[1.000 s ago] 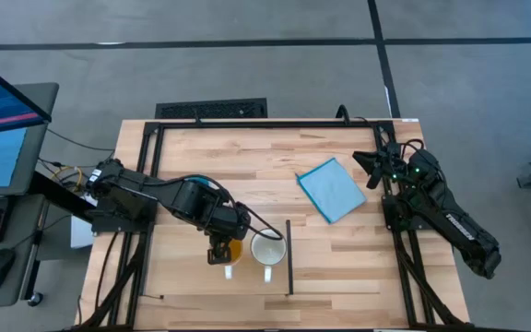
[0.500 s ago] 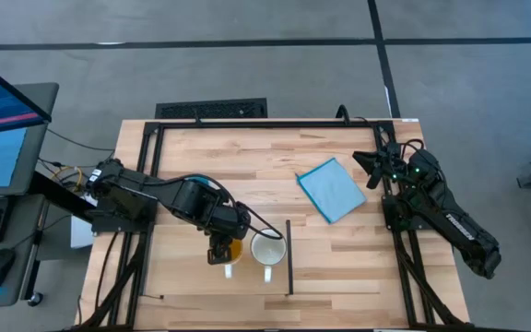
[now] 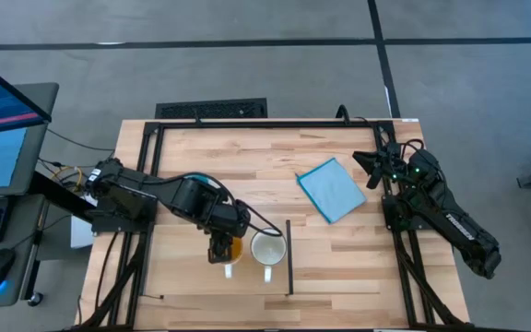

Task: Stack small to large cups/mugs on shelf
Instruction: Put the blue mug on the shelf

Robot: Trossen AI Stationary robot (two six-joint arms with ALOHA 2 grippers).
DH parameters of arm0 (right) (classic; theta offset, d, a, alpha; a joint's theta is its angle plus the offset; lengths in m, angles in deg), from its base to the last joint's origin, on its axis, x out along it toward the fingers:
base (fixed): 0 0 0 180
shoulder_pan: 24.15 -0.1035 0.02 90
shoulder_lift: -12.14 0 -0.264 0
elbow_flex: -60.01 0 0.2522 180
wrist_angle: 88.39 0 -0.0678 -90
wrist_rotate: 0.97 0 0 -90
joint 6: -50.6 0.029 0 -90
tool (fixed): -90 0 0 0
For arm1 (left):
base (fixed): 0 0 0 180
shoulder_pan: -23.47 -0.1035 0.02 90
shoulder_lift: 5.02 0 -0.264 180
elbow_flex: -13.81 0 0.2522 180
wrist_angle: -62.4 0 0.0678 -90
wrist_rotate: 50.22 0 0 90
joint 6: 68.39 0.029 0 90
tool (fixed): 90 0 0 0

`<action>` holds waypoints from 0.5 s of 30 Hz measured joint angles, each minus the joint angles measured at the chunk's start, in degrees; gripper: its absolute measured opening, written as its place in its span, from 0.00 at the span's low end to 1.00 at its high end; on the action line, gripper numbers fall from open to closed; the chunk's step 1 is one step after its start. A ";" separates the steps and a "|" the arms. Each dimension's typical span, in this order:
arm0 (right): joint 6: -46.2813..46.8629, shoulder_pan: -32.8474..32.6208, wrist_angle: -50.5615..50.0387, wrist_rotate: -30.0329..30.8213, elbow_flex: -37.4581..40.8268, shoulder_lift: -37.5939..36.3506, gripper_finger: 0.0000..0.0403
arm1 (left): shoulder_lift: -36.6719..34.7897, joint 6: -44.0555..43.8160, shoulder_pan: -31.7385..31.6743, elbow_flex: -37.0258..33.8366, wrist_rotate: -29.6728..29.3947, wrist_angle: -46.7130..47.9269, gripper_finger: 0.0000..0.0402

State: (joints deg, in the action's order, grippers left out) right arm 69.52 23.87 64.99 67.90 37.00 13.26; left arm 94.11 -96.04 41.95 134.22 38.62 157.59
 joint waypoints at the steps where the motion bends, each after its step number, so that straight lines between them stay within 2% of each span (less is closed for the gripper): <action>1: 0.00 0.00 0.00 0.00 0.00 -0.01 0.21 | 0.00 -0.01 0.00 0.00 0.01 0.03 0.42; 15: 0.04 0.01 0.00 0.00 0.00 -0.01 0.21 | -4.45 -1.53 -2.15 0.17 0.22 0.66 0.43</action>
State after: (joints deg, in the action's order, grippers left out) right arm 69.56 23.88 64.99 67.90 37.00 13.25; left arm 89.66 -97.58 39.80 134.40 38.85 158.24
